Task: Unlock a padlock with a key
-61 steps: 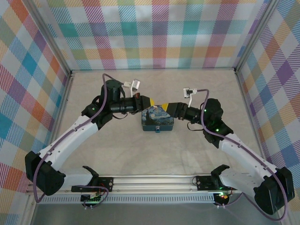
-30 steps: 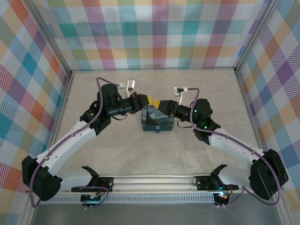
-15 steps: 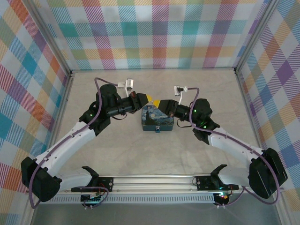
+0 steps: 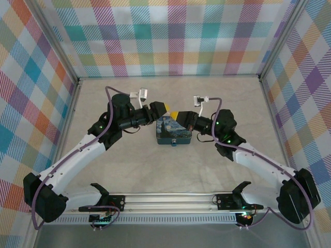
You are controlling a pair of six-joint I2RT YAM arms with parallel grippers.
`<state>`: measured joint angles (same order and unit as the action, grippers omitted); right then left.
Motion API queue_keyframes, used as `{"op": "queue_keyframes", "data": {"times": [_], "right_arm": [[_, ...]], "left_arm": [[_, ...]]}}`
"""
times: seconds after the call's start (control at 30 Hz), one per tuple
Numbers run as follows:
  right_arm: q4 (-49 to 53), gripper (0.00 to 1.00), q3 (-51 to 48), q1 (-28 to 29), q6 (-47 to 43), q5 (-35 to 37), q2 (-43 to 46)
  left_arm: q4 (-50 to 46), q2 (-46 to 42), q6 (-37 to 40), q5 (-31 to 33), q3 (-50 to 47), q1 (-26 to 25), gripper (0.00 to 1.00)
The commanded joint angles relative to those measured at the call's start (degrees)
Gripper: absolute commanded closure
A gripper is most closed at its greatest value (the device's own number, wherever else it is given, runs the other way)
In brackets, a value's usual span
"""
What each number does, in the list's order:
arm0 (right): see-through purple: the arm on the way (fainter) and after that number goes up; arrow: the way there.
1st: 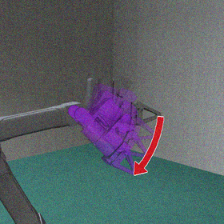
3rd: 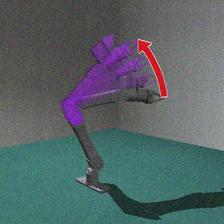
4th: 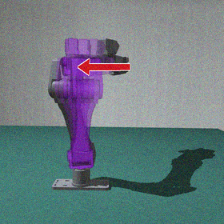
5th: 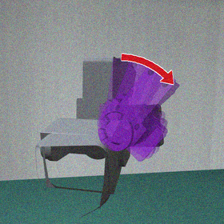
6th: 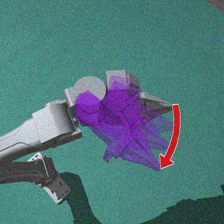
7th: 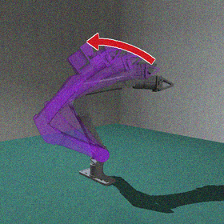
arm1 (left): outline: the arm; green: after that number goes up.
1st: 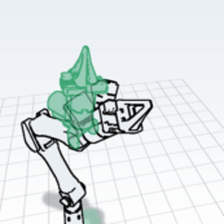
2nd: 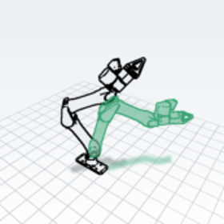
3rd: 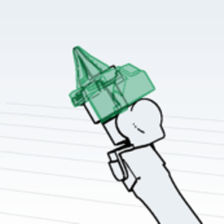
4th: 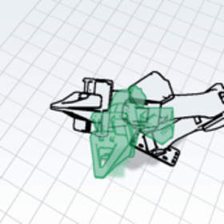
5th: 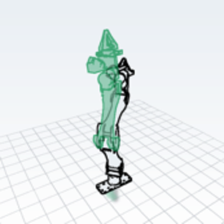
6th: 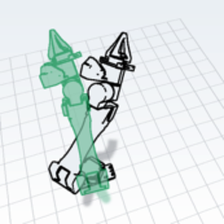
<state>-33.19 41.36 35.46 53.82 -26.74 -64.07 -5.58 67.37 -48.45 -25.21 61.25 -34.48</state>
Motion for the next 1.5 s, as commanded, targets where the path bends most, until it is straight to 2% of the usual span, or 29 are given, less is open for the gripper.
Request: {"op": "queue_keyframes", "data": {"times": [0.0,0.1,0.17,0.2,0.33,0.5,0.67,0.8,1.03,1.3,1.47], "right_arm": [[9.51,1.00,1.78,-1.75,-5.44,1.27,4.50],[22.06,1.00,3.27,-3.38,-11.18,4.84,8.48],[30.54,1.00,4.63,-4.08,-15.39,8.34,10.39],[34.17,1.00,5.22,-4.43,-17.42,10.32,11.12],[46.14,1.00,6.80,-4.53,-24.53,19.47,12.26],[51.10,1.00,5.99,-4.59,-28.78,28.27,11.37],[52.99,1.00,4.55,-4.53,-29.65,35.47,8.66],[53.99,1.00,3.54,-4.58,-29.48,41.53,5.19],[52.62,1.00,2.75,-4.61,-29.39,44.33,-0.48],[51.24,1.00,2.50,-5.14,-29.83,44.70,-2.52],[50.61,1.00,2.89,-5.66,-29.95,43.73,-3.82]], "left_arm": [[-7.16,-3.22,4.52,4.92,1.52,0.09,0.25],[-13.21,-4.81,7.00,9.90,0.19,0.29,0.14],[-15.53,-5.34,8.30,13.26,-1.52,0.29,0.12],[-16.55,-5.46,8.50,15.26,-2.55,0.38,0.07],[-16.14,-3.90,9.94,20.21,-6.98,0.47,0.05],[-13.83,2.92,10.91,23.15,-7.80,1.08,0.03],[-5.25,10.15,10.81,23.89,-7.65,2.52,0.04],[-2.38,17.62,11.50,23.12,-4.09,3.74,0.04],[1.26,30.79,12.83,19.20,3.87,5.24,0.05],[1.60,43.36,13.53,8.86,15.52,5.65,0.09],[3.43,47.62,14.61,2.47,21.09,5.65,0.10]]}}
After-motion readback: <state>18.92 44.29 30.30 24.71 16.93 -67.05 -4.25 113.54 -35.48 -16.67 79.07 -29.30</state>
